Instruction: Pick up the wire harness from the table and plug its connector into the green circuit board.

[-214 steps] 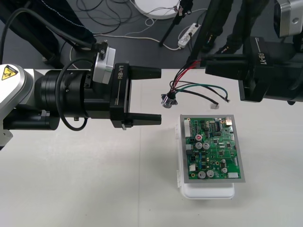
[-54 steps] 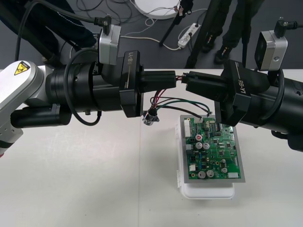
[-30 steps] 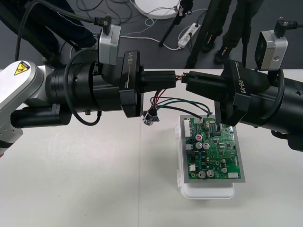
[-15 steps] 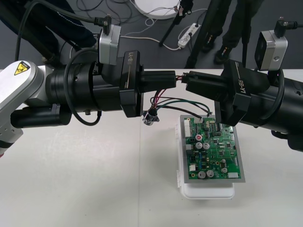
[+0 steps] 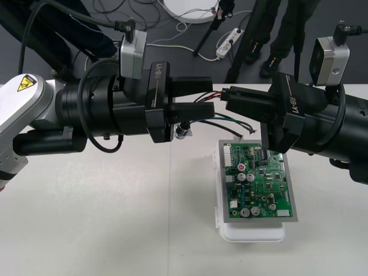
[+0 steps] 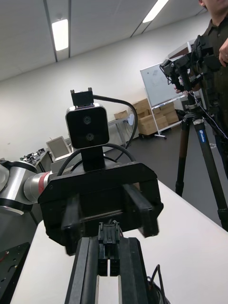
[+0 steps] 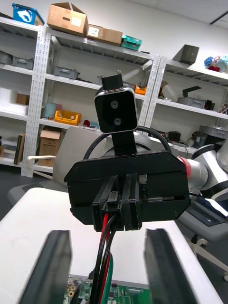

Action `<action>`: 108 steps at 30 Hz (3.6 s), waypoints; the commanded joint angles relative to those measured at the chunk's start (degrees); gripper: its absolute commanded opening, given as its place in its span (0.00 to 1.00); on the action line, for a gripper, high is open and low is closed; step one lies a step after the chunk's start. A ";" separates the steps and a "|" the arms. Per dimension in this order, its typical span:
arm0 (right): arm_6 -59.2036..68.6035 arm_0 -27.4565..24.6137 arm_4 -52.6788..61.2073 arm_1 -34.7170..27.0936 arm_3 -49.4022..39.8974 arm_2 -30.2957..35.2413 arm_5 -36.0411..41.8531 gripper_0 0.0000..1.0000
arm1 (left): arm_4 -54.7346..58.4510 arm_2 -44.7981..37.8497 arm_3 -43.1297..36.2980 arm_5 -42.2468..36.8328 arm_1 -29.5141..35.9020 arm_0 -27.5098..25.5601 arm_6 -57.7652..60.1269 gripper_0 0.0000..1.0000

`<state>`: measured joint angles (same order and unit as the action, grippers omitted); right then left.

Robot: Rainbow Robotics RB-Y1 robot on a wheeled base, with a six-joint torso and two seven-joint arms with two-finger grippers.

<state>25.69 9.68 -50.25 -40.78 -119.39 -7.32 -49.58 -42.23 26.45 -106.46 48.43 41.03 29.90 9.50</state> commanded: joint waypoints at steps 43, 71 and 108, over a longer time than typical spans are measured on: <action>0.68 3.42 0.68 -1.49 -1.45 -3.32 3.08 0.00 | 1.27 0.80 -0.59 -2.64 -0.25 0.42 -0.54 1.00; 0.50 3.33 0.68 -1.41 -1.45 -3.49 3.17 0.00 | 4.96 4.22 -0.59 -4.13 3.88 4.20 1.57 1.00; 0.33 3.42 1.12 -1.41 -1.45 -3.49 3.61 0.00 | 5.93 4.31 -0.59 -4.75 3.45 4.20 1.66 0.00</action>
<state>25.70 11.33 -50.04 -40.87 -119.42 -10.03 -46.28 -37.10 30.01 -106.21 45.71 43.30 31.72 9.52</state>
